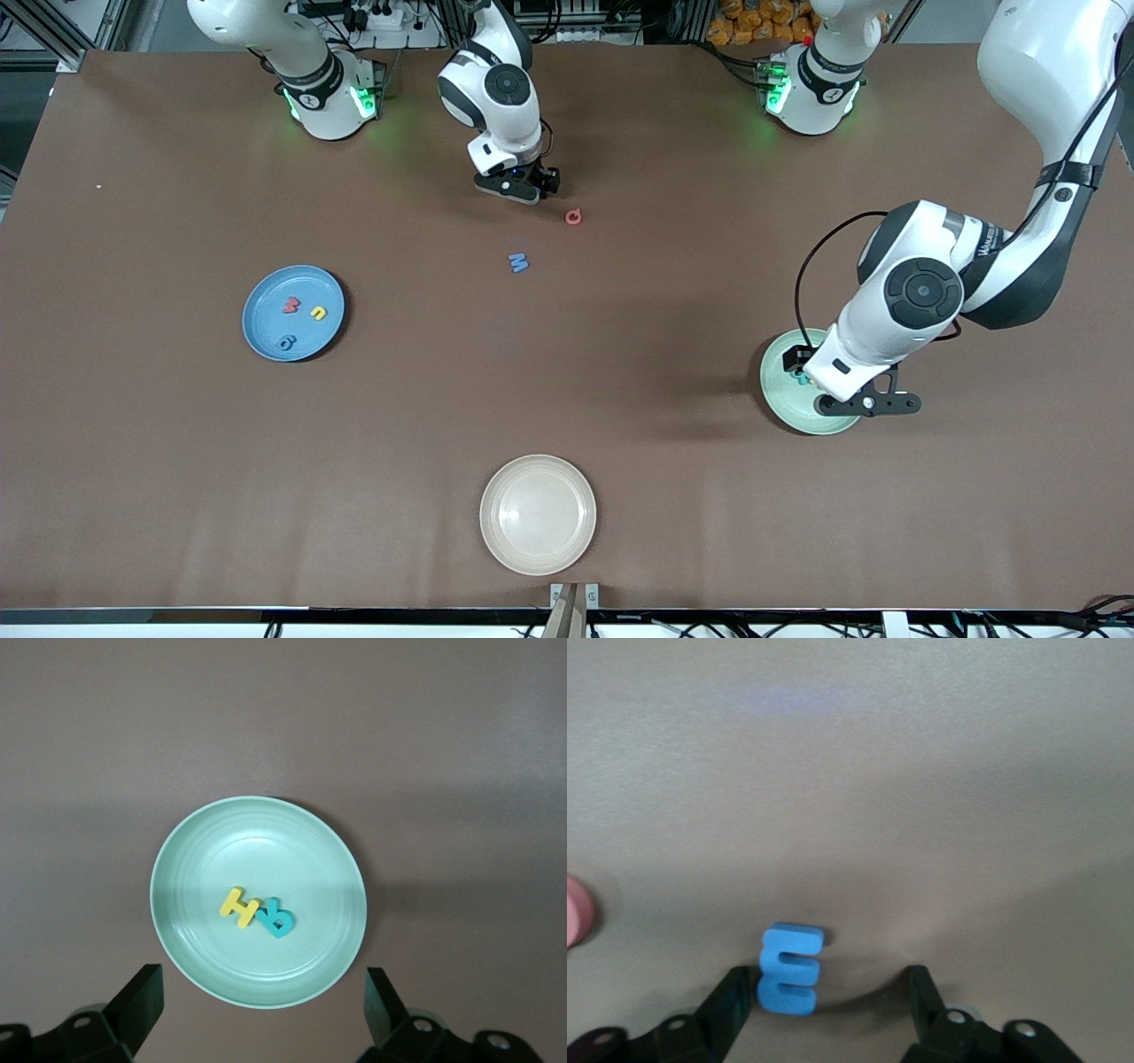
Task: Sort upper and lower case letters into plates
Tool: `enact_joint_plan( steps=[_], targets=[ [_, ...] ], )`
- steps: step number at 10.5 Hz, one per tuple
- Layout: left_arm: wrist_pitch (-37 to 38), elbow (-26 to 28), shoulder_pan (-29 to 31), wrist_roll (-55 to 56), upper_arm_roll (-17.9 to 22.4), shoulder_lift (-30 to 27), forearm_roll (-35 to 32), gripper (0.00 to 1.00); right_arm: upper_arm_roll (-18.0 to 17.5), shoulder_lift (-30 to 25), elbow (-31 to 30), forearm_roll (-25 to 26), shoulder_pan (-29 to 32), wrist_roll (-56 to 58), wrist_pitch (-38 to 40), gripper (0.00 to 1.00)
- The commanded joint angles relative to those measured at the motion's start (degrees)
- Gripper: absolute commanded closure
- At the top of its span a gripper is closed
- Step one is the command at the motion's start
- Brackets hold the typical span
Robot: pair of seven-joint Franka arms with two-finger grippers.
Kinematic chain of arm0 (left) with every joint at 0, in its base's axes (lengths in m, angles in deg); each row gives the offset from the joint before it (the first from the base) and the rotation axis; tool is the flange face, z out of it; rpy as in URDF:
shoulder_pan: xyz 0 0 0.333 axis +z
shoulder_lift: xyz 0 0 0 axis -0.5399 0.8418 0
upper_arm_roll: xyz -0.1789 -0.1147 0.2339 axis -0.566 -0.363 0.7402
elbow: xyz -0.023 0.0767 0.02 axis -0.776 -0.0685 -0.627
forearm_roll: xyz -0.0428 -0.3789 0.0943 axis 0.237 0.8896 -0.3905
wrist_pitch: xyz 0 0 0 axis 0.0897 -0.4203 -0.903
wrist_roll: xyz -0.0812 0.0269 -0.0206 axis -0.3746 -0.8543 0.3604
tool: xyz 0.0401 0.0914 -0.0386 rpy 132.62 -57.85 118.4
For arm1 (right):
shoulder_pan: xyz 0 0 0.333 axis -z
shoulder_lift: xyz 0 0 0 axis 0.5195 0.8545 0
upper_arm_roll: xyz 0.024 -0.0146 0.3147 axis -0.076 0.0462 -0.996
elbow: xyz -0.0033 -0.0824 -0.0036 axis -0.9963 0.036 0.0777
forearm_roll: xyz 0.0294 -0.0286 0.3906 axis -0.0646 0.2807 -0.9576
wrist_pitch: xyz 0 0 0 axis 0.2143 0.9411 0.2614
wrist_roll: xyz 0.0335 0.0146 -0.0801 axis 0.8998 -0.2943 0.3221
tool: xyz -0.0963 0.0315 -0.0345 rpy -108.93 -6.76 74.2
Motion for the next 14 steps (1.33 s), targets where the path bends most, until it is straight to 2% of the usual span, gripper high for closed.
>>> enact_joint_plan(
  steps=[1, 3, 4, 9, 14],
  targets=[
    [1.2, -0.4, -0.3, 0.4, -0.5, -0.2, -0.4, 0.00, 0.7, 1.0, 0.5, -1.0, -1.0, -0.4, -0.3, 0.32],
    [1.2, -0.3, -0.2, 0.4, -0.5, -0.1, -0.4, 0.00, 0.7, 1.5, 0.7, -0.9, -0.7, -0.1, -0.4, 0.33],
    [1.2, -0.3, -0.4, 0.4, -0.5, -0.1, -0.4, 0.00, 0.8, 1.5, 0.8, -0.9, -0.5, -0.1, -0.4, 0.39],
    [1.2, -0.3, -1.6, 0.2, -0.5, 0.2, -0.3, 0.00, 0.9, 1.5, 1.0, -0.9, 0.7, 0.3, -0.4, 0.40],
    [1.3, -0.3, -6.9, 5.9, -0.5, 0.4, 0.2, 0.00, 0.9, 1.5, 1.0, -0.7, 1.4, 0.5, -0.4, 0.53]
  ],
)
